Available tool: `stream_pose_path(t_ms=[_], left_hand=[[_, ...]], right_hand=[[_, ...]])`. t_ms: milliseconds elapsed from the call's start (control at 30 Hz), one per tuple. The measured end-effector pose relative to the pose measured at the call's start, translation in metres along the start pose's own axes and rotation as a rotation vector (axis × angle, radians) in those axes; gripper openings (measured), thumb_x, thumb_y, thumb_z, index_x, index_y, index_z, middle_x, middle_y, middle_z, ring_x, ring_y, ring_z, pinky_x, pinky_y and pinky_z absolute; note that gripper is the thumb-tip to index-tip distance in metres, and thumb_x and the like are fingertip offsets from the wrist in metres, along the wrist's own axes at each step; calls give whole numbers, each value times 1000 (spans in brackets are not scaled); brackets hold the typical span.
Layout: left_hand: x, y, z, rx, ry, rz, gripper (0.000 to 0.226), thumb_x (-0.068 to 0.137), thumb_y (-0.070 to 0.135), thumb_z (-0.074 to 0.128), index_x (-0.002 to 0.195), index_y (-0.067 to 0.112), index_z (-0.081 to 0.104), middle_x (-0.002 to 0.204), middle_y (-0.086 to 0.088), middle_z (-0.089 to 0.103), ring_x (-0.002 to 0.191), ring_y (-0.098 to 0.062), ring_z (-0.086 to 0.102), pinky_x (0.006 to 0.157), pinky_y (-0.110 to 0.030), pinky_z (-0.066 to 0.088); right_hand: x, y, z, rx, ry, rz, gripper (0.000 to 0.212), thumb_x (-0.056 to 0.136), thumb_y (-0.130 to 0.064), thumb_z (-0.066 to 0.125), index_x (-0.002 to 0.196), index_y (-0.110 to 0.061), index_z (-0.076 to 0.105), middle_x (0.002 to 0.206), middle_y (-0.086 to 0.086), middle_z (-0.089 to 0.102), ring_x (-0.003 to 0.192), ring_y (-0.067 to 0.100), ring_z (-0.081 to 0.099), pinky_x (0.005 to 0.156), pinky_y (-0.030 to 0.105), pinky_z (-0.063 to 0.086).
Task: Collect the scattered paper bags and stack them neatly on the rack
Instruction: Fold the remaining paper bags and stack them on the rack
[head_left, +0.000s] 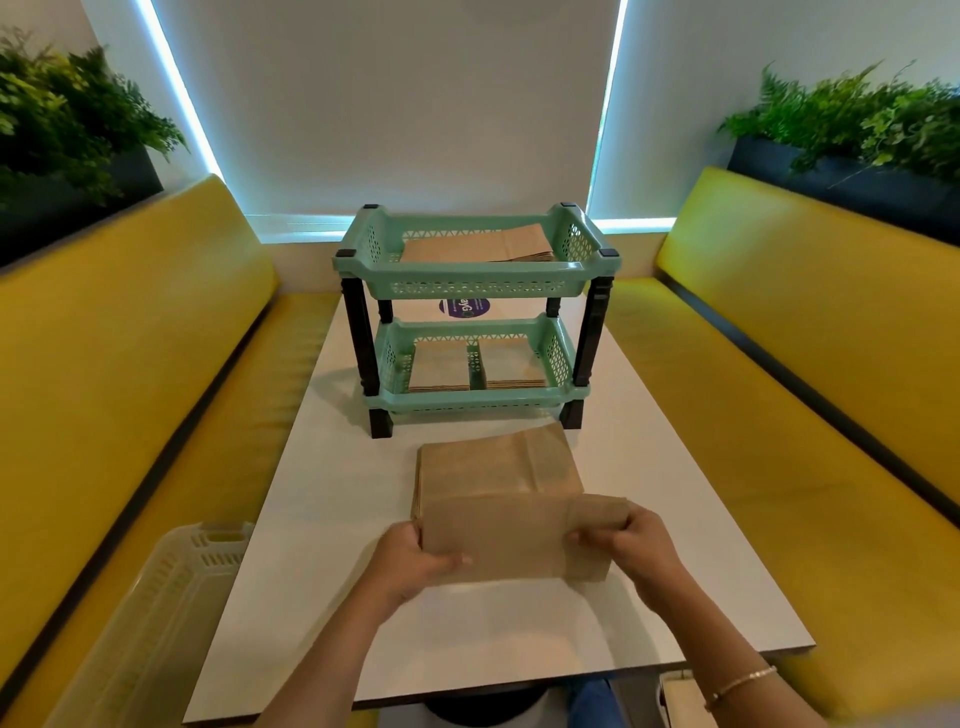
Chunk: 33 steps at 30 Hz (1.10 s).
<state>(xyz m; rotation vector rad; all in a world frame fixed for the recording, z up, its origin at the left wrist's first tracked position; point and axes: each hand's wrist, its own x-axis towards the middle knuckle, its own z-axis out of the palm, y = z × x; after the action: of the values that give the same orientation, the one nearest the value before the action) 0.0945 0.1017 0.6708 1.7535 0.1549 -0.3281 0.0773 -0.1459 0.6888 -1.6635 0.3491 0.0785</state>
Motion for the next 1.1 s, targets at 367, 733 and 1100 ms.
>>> stream_pose_path(t_ms=[367, 733, 1100], left_hand=[[-19, 85, 28, -320, 36, 312, 20, 69, 3, 78, 69, 21, 70, 67, 7, 68, 69, -12, 63, 66, -24, 53], [-8, 29, 43, 366, -85, 98, 44, 81, 9, 70, 123, 10, 57, 115, -3, 65, 107, -18, 60, 89, -25, 48], [-11, 53, -16, 87, 107, 174, 29, 65, 2, 82, 76, 22, 64, 83, 5, 66, 81, -12, 61, 73, -22, 52]], right_hand=[[-2, 5, 20, -55, -115, 30, 22, 69, 9, 73, 86, -3, 69, 82, 9, 71, 78, 24, 67, 65, 25, 56], [-1, -17, 15, 122, -92, -21, 23, 73, 4, 71, 91, -8, 65, 91, 7, 69, 87, 20, 64, 69, 27, 52], [5, -1, -13, -21, -28, -32, 18, 69, 16, 69, 73, 1, 59, 73, 15, 63, 74, 29, 60, 69, 31, 52]])
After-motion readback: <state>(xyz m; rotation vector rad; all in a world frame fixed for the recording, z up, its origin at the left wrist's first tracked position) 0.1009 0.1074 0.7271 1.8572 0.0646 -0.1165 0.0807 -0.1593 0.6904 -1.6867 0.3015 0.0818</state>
